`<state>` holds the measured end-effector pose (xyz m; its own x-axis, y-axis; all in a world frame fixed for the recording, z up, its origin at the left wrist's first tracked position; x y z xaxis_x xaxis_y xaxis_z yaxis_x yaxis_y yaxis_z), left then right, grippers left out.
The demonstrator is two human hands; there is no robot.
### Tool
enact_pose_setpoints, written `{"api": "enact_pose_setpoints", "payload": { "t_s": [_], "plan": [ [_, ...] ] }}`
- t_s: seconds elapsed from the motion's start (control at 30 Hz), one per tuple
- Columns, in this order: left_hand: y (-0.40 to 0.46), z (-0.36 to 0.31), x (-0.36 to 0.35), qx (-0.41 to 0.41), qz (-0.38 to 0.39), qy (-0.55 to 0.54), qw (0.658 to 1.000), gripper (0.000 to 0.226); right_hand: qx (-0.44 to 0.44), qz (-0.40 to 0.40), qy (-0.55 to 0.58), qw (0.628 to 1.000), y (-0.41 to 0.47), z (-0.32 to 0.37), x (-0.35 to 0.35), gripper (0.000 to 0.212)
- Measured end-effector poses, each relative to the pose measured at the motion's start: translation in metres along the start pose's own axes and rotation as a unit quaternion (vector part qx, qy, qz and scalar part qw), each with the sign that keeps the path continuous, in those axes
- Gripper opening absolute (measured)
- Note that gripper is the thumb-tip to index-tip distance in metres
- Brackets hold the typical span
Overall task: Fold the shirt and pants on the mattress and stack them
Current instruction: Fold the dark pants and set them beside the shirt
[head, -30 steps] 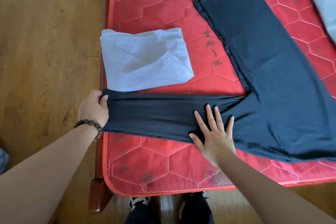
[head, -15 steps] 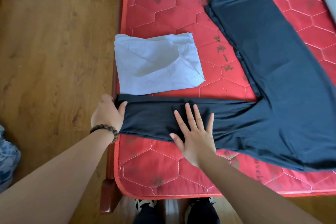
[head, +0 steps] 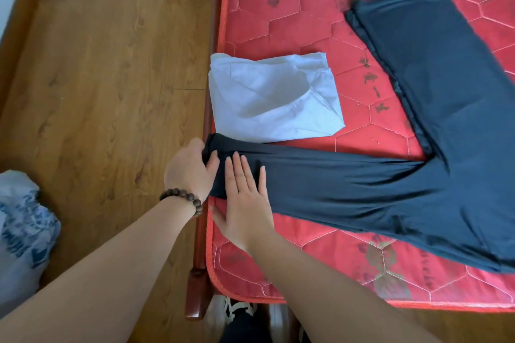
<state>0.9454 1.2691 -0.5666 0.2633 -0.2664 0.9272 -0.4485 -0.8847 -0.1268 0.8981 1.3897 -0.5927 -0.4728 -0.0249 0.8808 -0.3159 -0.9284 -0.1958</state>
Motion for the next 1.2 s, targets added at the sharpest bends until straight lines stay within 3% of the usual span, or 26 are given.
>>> {"api": "enact_pose_setpoints", "payload": {
  "t_s": [0.17, 0.23, 0.33, 0.43, 0.5, 0.57, 0.63, 0.7, 0.87, 1.0, 1.1, 1.2],
  "plan": [
    [0.012, -0.051, 0.038, -0.036, 0.065, -0.107, 0.991, 0.025, -0.078, -0.063, 0.122, 0.987, 0.024, 0.004, 0.051, 0.072],
    [0.016, -0.074, 0.051, -0.028, 0.106, -0.195, 0.975, 0.019, -0.131, -0.084, 0.271, 0.95, 0.025, -0.01, 0.077, 0.067],
    [0.013, -0.092, 0.065, 0.054, 0.108, -0.384, 0.916, 0.019, -0.224, -0.089, 0.525, 0.816, 0.01, -0.04, 0.113, 0.047],
    [-0.014, -0.115, 0.056, 0.076, 0.093, -0.391, 0.912, 0.022, -0.337, -0.109, 0.649, 0.673, -0.019, -0.089, 0.15, 0.006],
    [-0.044, -0.146, 0.032, 0.044, 0.129, -0.341, 0.93, 0.04, -0.359, -0.136, 0.737, 0.556, -0.037, -0.123, 0.181, 0.01],
    [-0.083, -0.194, 0.004, -0.033, 0.183, -0.302, 0.935, 0.072, -0.319, -0.151, 0.801, 0.484, -0.052, -0.156, 0.224, 0.021],
    [-0.118, -0.25, -0.028, -0.126, 0.213, -0.243, 0.938, 0.1, -0.286, -0.168, 0.821, 0.464, -0.069, -0.201, 0.268, 0.029],
    [-0.141, -0.297, -0.064, -0.174, 0.198, -0.166, 0.95, 0.115, -0.264, -0.178, 0.829, 0.459, -0.084, -0.251, 0.304, 0.033],
    [-0.153, -0.362, -0.153, -0.114, 0.181, 0.028, 0.976, 0.107, -0.247, -0.188, 0.834, 0.457, -0.112, -0.388, 0.359, 0.049],
    [-0.161, -0.376, -0.194, -0.031, 0.179, 0.047, 0.982, 0.106, -0.237, -0.178, 0.829, 0.474, -0.123, -0.491, 0.377, 0.057],
    [-0.172, -0.396, -0.211, -0.042, 0.16, 0.028, 0.986, 0.104, -0.238, -0.171, 0.821, 0.491, -0.12, -0.556, 0.379, 0.042],
    [-0.181, -0.419, -0.219, -0.061, 0.13, 0.004, 0.99, 0.105, -0.252, -0.169, 0.813, 0.498, -0.112, -0.609, 0.371, 0.04]
  ]
}}
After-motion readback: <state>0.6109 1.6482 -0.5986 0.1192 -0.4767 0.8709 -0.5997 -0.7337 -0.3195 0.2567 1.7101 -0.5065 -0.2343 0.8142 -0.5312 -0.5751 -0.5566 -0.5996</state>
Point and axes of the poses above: each hand's wrist, its own y-axis towards the middle knuckle, its own x-axis out of the back of the hand, z = x × y, the point moved 8 cm from there along y, towards the middle knuckle, and after that the axes turned 1 degree about -x, right-handed, at the moved point
